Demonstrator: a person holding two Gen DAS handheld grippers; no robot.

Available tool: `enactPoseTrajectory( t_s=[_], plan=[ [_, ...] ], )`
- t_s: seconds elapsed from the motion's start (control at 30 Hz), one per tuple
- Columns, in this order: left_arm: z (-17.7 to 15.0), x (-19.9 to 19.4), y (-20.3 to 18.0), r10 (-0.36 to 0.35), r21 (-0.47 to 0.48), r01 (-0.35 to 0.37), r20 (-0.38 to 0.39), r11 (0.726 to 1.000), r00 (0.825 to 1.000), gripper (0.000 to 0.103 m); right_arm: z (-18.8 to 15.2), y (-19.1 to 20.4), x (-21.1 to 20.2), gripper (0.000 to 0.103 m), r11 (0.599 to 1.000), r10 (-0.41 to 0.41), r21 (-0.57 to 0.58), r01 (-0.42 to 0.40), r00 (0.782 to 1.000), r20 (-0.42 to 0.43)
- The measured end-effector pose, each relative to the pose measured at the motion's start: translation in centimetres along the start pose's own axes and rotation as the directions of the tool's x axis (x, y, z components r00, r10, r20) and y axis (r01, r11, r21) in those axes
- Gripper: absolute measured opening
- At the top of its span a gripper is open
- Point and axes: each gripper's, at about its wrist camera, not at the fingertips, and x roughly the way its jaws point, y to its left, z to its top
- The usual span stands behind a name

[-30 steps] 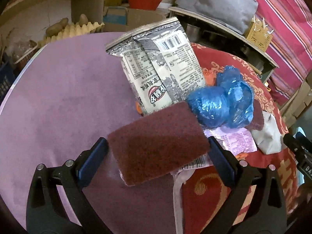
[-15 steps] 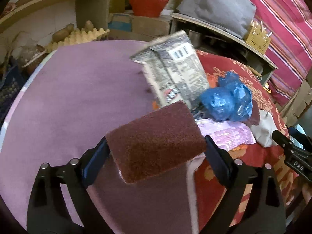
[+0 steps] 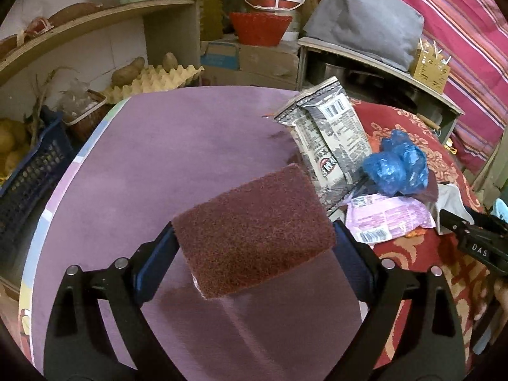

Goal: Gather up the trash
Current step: 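Grasp the maroon sponge pad with the left tool while the right tool grasps the white cloth, then carry the sponge pad and white cloth over the blue basket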

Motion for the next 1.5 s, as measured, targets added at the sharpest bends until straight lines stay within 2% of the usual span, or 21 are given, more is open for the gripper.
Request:
enactPoseTrajectory(
  t_s=[0.03,0.1,0.2,0.3,0.53,0.83,1.17,1.3,1.5],
  plan=[
    [0.1,-0.1,0.0,-0.001,-0.003,0.001,0.001,1.0,1.0,0.091,-0.1,0.2,0.0,0.045,1.0,0.01,-0.004,-0.01,1.0,0.0],
    [0.3,-0.4,0.0,-0.004,-0.009,0.004,0.006,1.0,1.0,0.091,-0.2,0.6,-0.3,0.028,0.999,0.034,-0.022,-0.034,0.999,-0.001],
    [0.5,-1.0,-0.4,-0.005,-0.005,0.005,0.022,1.0,1.0,0.091,-0.4,0.5,-1.0,0.014,0.998,0.05,-0.029,-0.05,0.999,-0.001],
    [0.6,-1.8,-1.1,-0.003,0.011,0.003,0.04,1.0,0.999,0.091,-0.4,-0.2,-2.1,0.01,0.999,0.038,-0.031,-0.037,0.999,0.014],
    [0.3,-3.5,-3.1,0.0,0.053,-0.004,0.074,0.999,0.997,0.091,-0.9,-3.9,-5.1,0.009,1.0,0.005,0.005,-0.006,0.998,0.055],
    [-0.5,-5.0,-7.4,-0.044,0.098,0.034,0.095,0.995,0.995,0.091,-1.9,-8.4,-9.2,0.009,0.998,-0.019,0.063,0.011,0.993,0.12],
    [-1.6,-7.8,-15.3,-0.158,0.21,0.129,0.128,0.969,0.979,0.091,-3.8,-15.0,-14.2,0.009,0.986,-0.095,0.154,0.066,0.978,0.186],
    [-2.1,-8.3,-19.0,-0.191,0.257,0.154,0.126,0.954,0.973,0.091,-5.2,-18.1,-15.9,0.009,0.976,-0.134,0.195,0.096,0.973,0.19],
    [-2.5,-8.9,-25.0,-0.271,0.307,0.225,0.115,0.925,0.956,0.091,-7.3,-23.5,-17.8,0.01,0.95,-0.211,0.269,0.158,0.961,0.181]
  ],
)
